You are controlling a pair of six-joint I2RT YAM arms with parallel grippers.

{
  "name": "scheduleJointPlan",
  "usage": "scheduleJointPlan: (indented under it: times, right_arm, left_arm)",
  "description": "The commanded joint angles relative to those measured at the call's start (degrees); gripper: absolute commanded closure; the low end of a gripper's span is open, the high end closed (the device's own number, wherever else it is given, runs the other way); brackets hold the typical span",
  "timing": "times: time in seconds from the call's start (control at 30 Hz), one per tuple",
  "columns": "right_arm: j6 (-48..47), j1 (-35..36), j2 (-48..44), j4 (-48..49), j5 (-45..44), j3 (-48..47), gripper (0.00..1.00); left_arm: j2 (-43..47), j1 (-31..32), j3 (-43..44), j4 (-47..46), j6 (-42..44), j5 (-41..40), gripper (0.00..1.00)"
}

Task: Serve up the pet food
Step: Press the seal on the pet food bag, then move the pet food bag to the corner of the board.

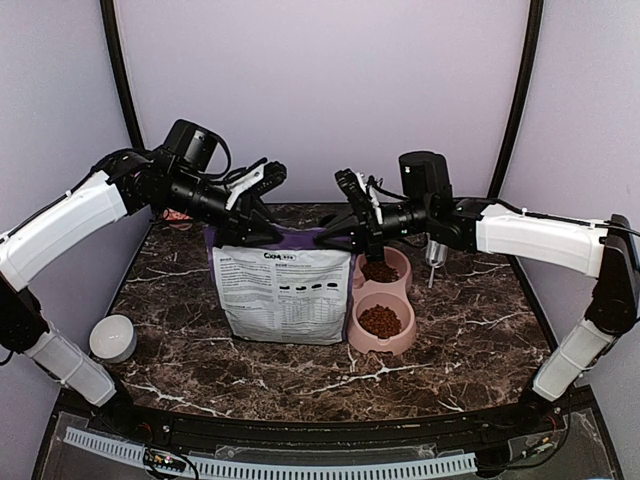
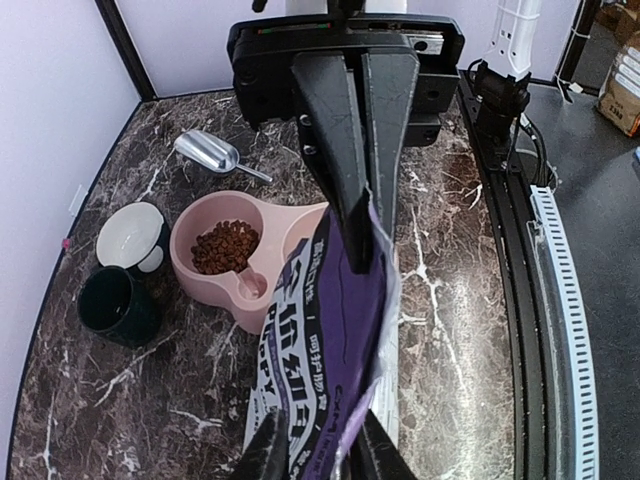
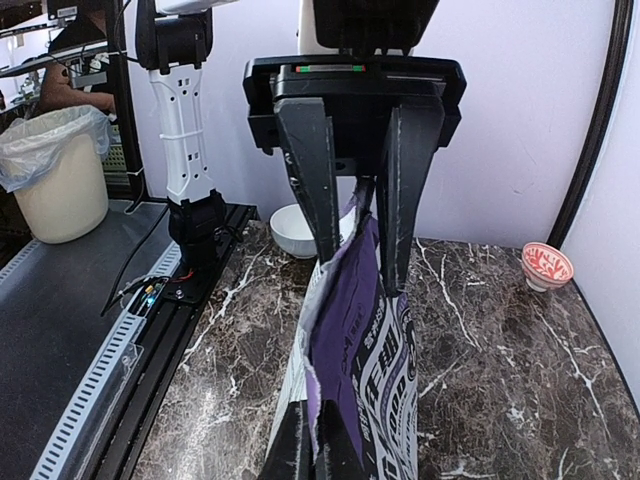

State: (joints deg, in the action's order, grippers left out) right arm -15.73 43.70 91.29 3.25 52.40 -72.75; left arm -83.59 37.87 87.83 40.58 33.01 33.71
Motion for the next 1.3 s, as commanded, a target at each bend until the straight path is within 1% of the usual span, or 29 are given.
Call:
scheduleJointPlan:
  times: [0.0,0.03,0.07,0.13,0.17,0.33,0.37,0.47,0.53,0.63,0.8,0.97,1.03,1.07,1.27]
  right_arm:
    - [0.87,-0.74,-2.04,2.81,1.61,0.68,1.00]
    - [0.92,-0.73,-1.99,2.88,1.59,0.68,1.00]
    - [0.81,-0.72,-2.06,2.83,1.50,0.76,1.00]
    - [0.80,-0.75,-2.15,2.95,1.29,0.85,1.00]
    - [0.71,-0.79,-2.16,3.00,1.16,0.86,1.00]
    - [1.93,-0.79,-2.43,4.36,-0.30,1.24,1.00]
    - [2.49,-0.76,-2.50,4.82,-0.56,1.33,0.96]
    - [4.55,-0.73,-2.97,7.56,-0.57,2.16,0.76]
    - [5.77,-0.72,-3.31,9.25,-0.39,2.83,0.65]
    - [6.80,-0.67,-3.78,10.89,-1.01,3.54,0.55]
    - [8.94,-0.49,-4.26,13.60,-3.59,4.36,0.44]
    - [16.33,-0.21,-4.27,22.99,-7.67,6.29,0.35]
    - [18.76,0.04,-4.03,25.34,-8.87,6.33,0.29]
    - [19.48,0.14,-3.89,26.00,-9.49,6.37,0.26]
    - [20.98,0.69,-3.55,25.81,-13.07,6.26,0.18]
  left_arm:
    - [-1.37,0.67,1.82,0.07,0.23,2.14,0.80]
    - [-1.74,0.69,2.00,0.30,0.31,2.08,0.81]
    - [-2.00,0.79,2.14,0.48,0.40,2.06,0.84]
    - [-2.34,0.81,2.34,0.48,0.54,1.81,0.96]
    - [-2.32,0.85,2.42,0.39,0.41,1.45,1.00]
    - [-1.49,0.81,2.43,-0.27,-0.54,-1.05,1.00]
    - [-1.07,0.86,2.27,-0.35,-0.50,-1.36,1.00]
    - [0.81,0.83,1.21,-0.96,-0.60,-2.84,1.00]
    - [2.30,0.81,0.35,-1.46,-0.87,-4.52,1.00]
    - [4.45,0.83,-0.65,-2.05,-1.61,-7.82,1.00]
    - [6.94,0.83,-1.43,-2.02,-2.80,-15.39,1.00]
    - [8.36,0.81,-1.69,-1.59,-3.54,-20.85,1.00]
    - [8.88,0.82,-1.70,-1.68,-3.69,-22.55,1.00]
    - [9.15,0.81,-1.64,-1.84,-3.82,-23.77,1.00]
    - [10.18,0.71,-1.69,-1.87,-4.26,-30.81,1.00]
